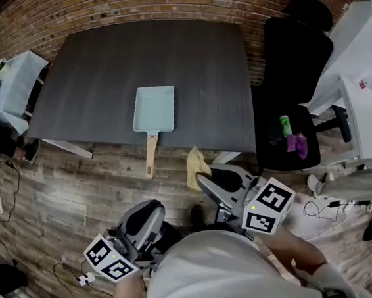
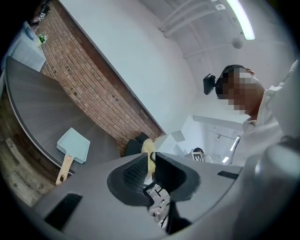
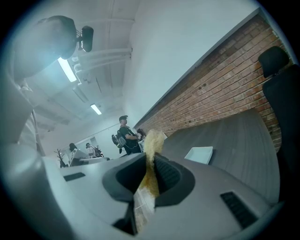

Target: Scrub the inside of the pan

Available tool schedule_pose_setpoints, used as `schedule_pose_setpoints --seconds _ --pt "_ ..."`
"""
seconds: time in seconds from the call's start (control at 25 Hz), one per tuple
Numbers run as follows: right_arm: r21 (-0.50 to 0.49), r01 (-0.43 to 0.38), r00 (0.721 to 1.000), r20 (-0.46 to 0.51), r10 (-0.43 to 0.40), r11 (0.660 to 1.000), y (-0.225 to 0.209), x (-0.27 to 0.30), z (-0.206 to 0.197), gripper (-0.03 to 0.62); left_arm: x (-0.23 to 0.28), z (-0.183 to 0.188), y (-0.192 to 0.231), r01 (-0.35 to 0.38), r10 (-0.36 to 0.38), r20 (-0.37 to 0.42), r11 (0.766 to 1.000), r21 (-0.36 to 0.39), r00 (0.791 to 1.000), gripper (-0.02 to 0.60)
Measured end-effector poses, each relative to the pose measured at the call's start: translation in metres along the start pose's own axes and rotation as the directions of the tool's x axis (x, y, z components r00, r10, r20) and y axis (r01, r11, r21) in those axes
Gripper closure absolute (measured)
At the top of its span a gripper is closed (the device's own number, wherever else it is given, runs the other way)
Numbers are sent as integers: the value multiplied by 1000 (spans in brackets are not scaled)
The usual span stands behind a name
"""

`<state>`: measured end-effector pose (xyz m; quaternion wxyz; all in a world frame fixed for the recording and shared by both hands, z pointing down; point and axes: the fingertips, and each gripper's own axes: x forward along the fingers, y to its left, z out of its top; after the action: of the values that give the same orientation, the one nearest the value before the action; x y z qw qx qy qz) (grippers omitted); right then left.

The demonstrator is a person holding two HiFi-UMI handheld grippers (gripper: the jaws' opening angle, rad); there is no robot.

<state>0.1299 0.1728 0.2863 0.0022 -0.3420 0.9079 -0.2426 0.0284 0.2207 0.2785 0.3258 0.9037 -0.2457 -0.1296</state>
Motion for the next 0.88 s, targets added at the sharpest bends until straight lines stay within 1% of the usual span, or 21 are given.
schedule_pose_setpoints --seconds 0.12,0.28,0.4,0.6,0.88 --pt "4 -3 1000 -13 3 1000 -11 -2 -3 542 3 -6 7 -39 40 8 999 -7 999 531" --pt "12 4 999 -40 -3 1000 -21 4 -11 542 -1 -12 26 -94 95 8 995 -31 995 471" --pt "16 18 998 -64 -17 1000 -26 15 -15 542 -7 -11 45 -118 119 5 992 -53 993 465" --pt "14 59 993 -99 -58 998 -38 43 -23 542 -15 -9 86 -141 139 -21 986 -89 990 465" --pt "19 155 980 -126 -152 988 -56 92 -27 540 -22 -1 146 -135 121 -118 983 -120 986 454"
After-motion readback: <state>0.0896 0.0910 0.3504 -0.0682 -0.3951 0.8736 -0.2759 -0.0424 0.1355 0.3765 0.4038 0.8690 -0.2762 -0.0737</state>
